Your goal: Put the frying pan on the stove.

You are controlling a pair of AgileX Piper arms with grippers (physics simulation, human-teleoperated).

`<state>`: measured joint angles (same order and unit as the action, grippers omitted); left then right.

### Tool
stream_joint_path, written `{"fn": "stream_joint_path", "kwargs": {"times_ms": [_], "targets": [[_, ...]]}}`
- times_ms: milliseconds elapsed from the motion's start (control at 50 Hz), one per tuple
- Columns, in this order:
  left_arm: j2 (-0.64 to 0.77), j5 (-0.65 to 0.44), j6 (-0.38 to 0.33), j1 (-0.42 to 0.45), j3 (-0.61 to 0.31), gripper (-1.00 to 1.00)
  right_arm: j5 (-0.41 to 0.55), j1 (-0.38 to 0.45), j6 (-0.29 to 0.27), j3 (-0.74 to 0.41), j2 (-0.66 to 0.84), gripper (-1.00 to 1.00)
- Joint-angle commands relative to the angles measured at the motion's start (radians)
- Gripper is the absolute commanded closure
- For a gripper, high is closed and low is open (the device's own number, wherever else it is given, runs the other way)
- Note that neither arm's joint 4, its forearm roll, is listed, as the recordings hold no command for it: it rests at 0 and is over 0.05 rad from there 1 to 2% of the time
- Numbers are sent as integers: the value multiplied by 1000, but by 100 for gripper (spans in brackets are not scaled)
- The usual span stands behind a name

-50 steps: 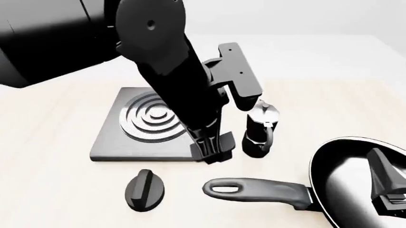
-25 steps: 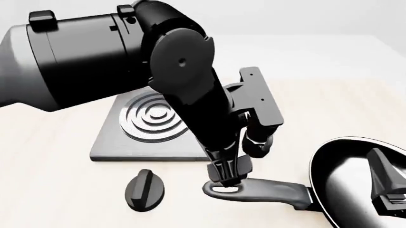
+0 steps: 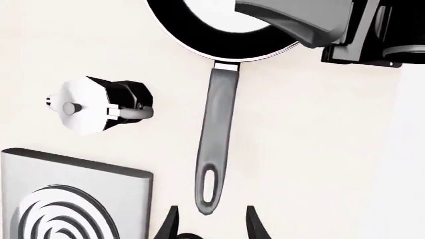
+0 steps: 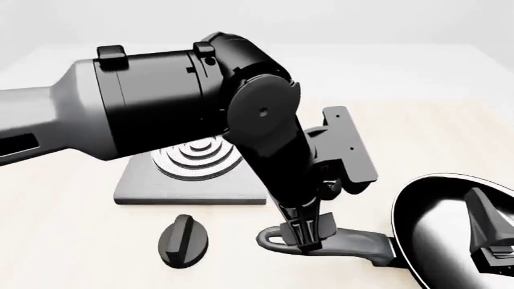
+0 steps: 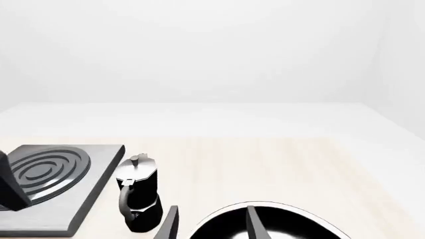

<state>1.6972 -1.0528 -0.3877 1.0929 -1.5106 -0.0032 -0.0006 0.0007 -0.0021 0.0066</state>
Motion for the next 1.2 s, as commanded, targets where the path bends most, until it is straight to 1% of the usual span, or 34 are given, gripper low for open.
{"fn": "stream_joint_path", "kwargs": {"times_ms": [20,120,300,800,820,860,920,960,1180,1200], "targets": [[24,29,17,29,3,-100,0,0,0,0,0,-100],[35,34,9,23,5,-100,0,0,0,0,0,-100],[46,46,18,34,0,-100,0,0,0,0,0,-100],[46,46,18,34,0,-100,0,0,0,0,0,-100],[98,94,20,47,8,-100,0,0,0,0,0,-100],[94,97,30,56,8,-100,0,0,0,0,0,-100],[107,99,13,40,5,-100,0,0,0,0,0,-100],[107,102,22,47,7,-100,0,0,0,0,0,-100],[110,106,22,47,9,-100,0,0,0,0,0,-100],[132,126,21,38,10,-100,0,0,0,0,0,-100]]}}
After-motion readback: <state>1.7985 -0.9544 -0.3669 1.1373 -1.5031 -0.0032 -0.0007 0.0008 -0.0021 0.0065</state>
